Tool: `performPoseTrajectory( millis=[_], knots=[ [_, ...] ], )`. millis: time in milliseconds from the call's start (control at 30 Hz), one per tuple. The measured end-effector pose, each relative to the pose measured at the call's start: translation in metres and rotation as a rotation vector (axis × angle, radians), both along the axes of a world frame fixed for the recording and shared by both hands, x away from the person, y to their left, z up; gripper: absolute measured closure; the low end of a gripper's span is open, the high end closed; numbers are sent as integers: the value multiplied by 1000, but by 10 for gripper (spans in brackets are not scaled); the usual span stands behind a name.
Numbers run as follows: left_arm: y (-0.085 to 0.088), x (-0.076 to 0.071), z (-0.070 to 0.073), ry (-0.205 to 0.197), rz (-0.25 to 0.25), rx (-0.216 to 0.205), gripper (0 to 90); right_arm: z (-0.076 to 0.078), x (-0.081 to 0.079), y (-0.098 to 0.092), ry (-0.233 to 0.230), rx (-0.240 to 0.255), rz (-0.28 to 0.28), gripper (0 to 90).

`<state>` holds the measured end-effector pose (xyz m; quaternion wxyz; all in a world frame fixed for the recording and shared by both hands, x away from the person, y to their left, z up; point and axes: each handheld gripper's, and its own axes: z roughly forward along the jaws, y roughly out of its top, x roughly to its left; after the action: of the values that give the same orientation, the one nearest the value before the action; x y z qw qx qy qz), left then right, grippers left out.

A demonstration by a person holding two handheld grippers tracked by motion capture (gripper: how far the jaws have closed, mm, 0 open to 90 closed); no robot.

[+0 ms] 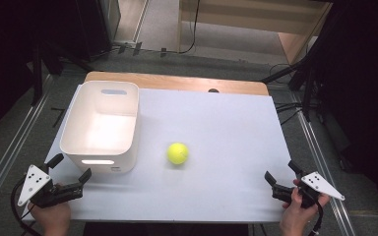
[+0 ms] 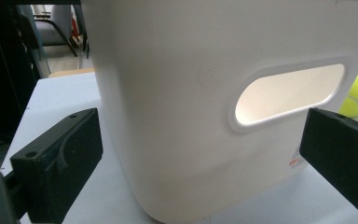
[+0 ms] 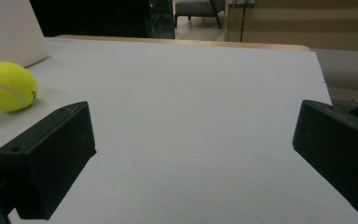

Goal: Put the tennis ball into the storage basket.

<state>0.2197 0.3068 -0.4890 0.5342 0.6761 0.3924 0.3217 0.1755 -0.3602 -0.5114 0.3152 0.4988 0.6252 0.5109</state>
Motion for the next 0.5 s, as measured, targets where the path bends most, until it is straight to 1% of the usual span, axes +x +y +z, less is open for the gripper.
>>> performPoseTrajectory(
  millis=[133,200,233,267,367,400,433,500],
  knots=[
    [0,0,0,-1,1,2,0,2,0,5,5,19,10,0],
    [0,0,0,0,1,-1,0,6,2,10,6,-6,27,0],
    [0,0,0,0,1,-1,0,6,2,10,6,-6,27,0],
    [0,0,0,0,1,-1,0,9,2,14,2,-15,37,0],
    [0,0,0,0,-1,1,0,12,2,17,4,-9,47,0],
    [-1,0,0,-1,-1,2,0,12,3,18,-1,-17,57,0],
    [-1,0,0,-1,-1,4,0,14,5,21,7,-21,66,0],
    [-1,0,-1,-1,-3,5,0,15,6,23,8,-27,74,0]
  ],
)
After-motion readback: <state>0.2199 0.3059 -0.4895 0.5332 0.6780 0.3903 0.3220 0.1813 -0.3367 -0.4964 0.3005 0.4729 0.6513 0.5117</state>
